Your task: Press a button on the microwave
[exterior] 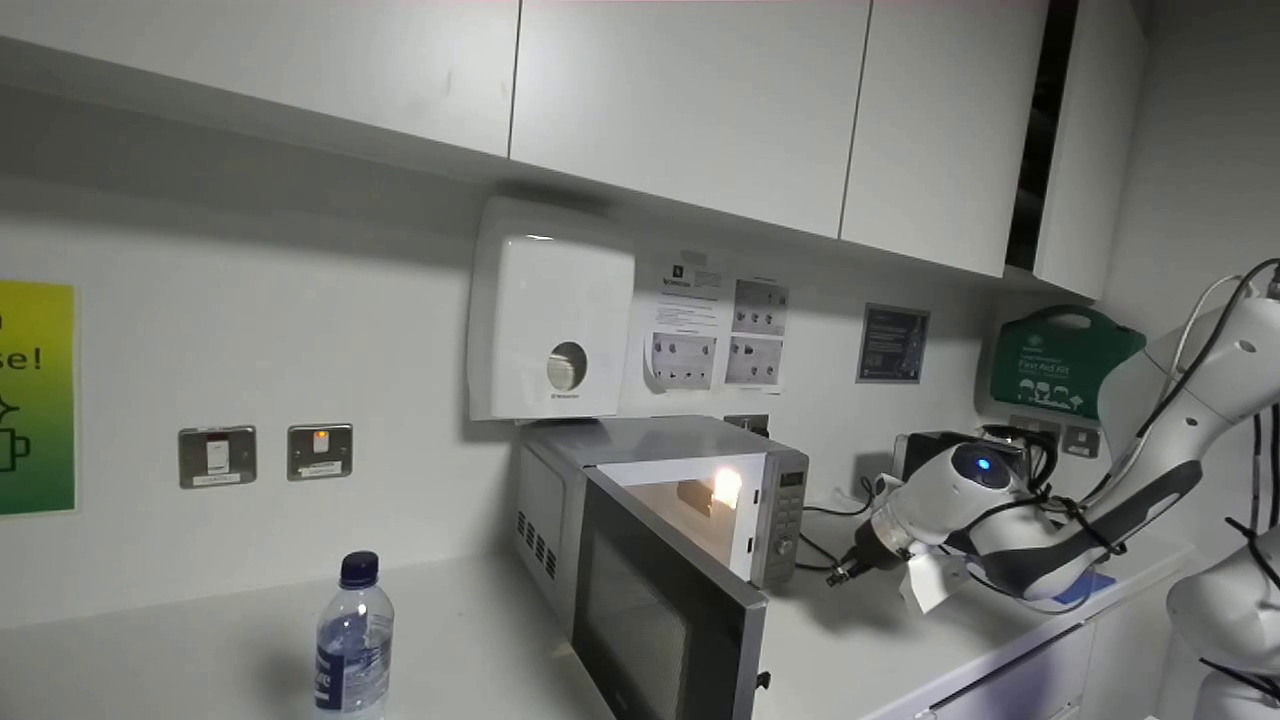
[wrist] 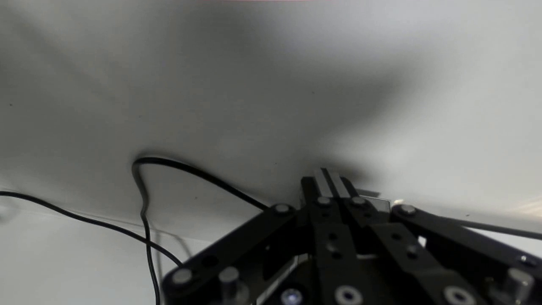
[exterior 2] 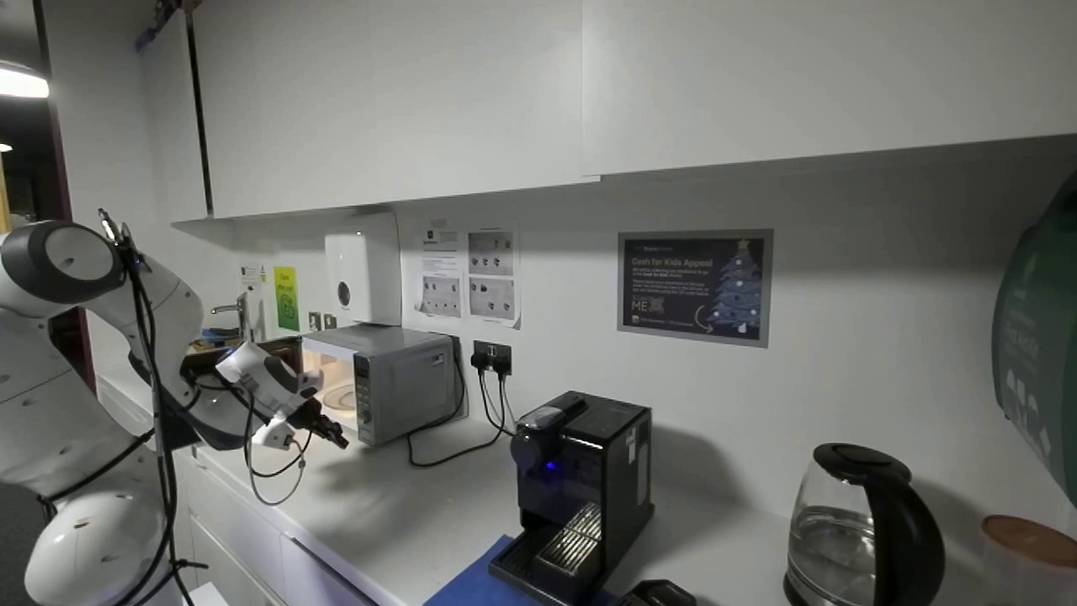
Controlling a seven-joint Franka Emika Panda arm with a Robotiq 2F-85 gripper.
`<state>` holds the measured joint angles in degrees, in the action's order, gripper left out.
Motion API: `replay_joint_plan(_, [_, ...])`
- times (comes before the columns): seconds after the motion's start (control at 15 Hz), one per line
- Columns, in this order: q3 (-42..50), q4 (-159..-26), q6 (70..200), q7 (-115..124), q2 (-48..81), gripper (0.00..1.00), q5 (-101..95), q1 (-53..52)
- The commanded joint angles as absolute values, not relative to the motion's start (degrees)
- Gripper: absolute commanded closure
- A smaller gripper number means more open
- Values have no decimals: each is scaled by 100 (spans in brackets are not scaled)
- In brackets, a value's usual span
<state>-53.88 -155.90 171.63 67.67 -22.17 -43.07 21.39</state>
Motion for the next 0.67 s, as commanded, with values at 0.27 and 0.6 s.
replay_joint_plan(0.27, [-6517,-15353,17874,7126,-2482,100,-4734,3511])
replay_joint_plan(0.6, [-7380,-15200,18321,7041,-2620,100,-4632,4491])
